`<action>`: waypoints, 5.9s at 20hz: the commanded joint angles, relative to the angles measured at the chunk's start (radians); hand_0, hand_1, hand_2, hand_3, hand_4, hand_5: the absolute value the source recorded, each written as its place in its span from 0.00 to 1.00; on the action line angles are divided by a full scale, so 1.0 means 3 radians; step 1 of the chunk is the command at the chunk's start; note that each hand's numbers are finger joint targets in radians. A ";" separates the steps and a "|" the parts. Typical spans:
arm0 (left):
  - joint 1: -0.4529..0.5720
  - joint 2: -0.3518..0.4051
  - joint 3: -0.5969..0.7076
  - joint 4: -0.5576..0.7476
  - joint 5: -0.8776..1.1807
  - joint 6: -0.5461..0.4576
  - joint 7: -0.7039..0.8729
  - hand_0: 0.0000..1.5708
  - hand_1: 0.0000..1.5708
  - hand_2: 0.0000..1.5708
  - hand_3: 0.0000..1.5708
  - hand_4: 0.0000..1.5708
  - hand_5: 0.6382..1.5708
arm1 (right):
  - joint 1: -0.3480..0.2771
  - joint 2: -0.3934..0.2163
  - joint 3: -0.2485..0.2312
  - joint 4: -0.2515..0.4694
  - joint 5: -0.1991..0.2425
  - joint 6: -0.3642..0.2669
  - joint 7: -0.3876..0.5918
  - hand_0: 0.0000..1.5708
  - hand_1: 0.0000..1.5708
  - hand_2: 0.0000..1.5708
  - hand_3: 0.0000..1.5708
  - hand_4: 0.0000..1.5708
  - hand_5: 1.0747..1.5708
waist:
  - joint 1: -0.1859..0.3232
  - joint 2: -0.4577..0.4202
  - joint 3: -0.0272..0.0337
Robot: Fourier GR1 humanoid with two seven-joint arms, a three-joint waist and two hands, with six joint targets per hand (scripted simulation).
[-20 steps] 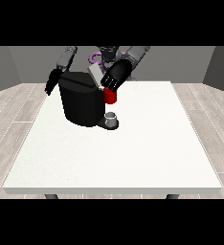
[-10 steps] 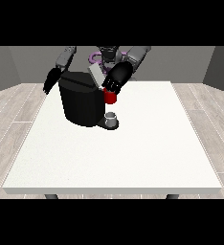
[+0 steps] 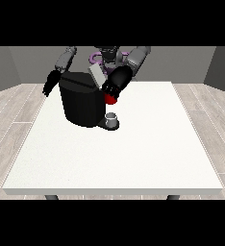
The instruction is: Insert the coffee pod into the coffee machine and close the lid
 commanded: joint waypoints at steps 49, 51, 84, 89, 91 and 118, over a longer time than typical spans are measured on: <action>0.1256 -0.1029 0.0769 -0.0036 0.0949 0.0218 -0.0463 0.00 0.00 0.00 0.00 0.27 1.00 | 0.1006 -0.0048 -0.0171 0.0346 -0.0083 0.0039 -0.0161 0.00 0.00 0.00 0.00 0.00 1.00 | 0.0841 -0.1409 -0.0011; 0.1447 -0.1179 0.1090 0.0007 0.1318 0.0208 -0.0550 0.00 0.00 0.00 0.00 0.26 1.00 | 0.1043 -0.0022 -0.0173 0.0286 -0.0139 0.0079 -0.0154 0.00 0.00 0.00 0.00 0.00 1.00 | 0.0955 -0.1555 -0.0018; 0.3031 -0.1544 0.0379 -0.1581 0.2199 -0.0082 0.0079 0.00 0.00 0.00 0.00 0.22 1.00 | -0.0100 -0.0394 -0.0546 0.0483 -0.0834 0.0701 0.0543 0.00 0.00 0.00 0.00 0.11 1.00 | 0.1734 -0.1643 -0.0003; 0.3207 -0.1466 0.0302 -0.2050 0.2361 -0.0051 0.0254 0.00 0.00 0.00 0.00 0.19 1.00 | -0.0217 -0.0342 -0.0424 0.0575 -0.0759 0.0668 0.0506 0.00 0.00 0.00 0.00 0.00 1.00 | 0.1654 -0.1532 -0.0003; 0.3292 -0.1549 0.0237 -0.2142 0.2367 -0.0029 0.0164 0.00 0.00 0.00 0.00 0.24 1.00 | -0.0275 -0.0311 -0.0416 0.0723 -0.0715 0.0620 0.0408 0.00 0.00 0.00 0.00 0.00 1.00 | 0.1738 -0.1412 -0.0003; 0.3397 -0.1377 0.0098 -0.2637 0.2437 0.0118 0.0219 0.00 0.00 0.00 0.00 0.23 1.00 | -0.1262 -0.0464 -0.0198 0.0998 -0.0454 0.0746 0.0150 0.00 0.00 0.00 0.00 0.00 1.00 | 0.1874 -0.0824 -0.0002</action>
